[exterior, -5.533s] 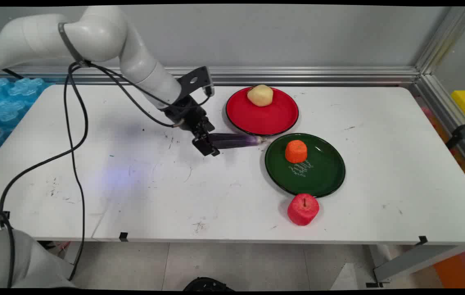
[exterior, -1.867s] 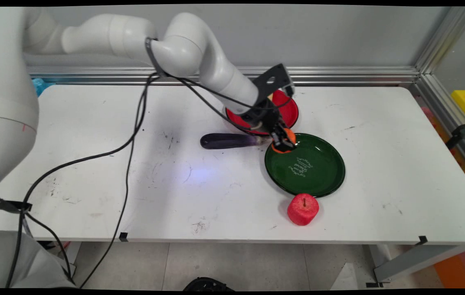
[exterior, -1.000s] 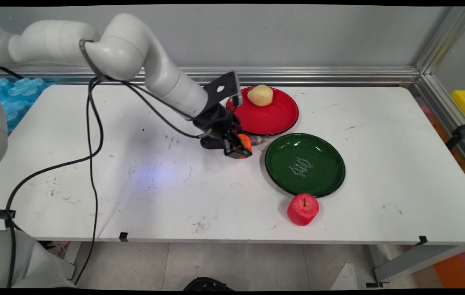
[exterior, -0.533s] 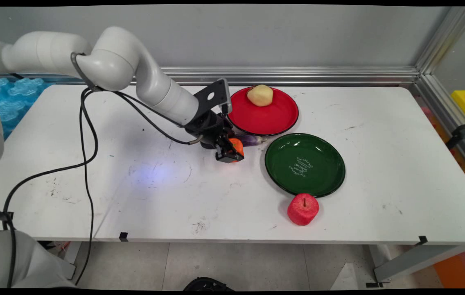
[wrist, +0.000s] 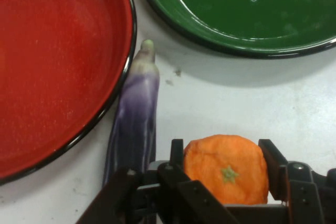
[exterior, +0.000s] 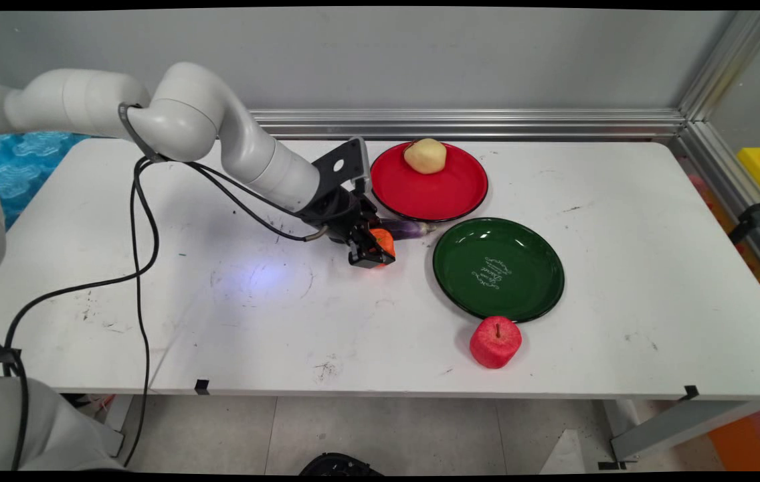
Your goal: Place the picked object on the table
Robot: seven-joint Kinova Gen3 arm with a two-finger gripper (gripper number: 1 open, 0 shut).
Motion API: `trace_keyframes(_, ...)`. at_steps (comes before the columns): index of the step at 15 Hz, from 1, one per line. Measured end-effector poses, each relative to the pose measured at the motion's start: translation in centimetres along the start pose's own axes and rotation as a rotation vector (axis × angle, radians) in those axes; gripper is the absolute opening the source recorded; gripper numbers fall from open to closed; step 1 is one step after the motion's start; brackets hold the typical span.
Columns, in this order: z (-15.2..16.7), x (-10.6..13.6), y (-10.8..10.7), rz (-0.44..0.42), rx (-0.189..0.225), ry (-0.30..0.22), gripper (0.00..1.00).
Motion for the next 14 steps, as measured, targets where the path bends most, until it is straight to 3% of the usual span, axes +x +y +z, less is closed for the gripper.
trace_keyframes(6,0.71,-0.63,-0.34,-0.005,-0.003,0.007,0.00)
trace_keyframes(13,0.61,-0.70,0.00,-0.024,-0.037,-0.006,0.00)
trace_keyframes(14,0.52,-0.61,0.02,-0.025,-0.040,-0.006,1.00)
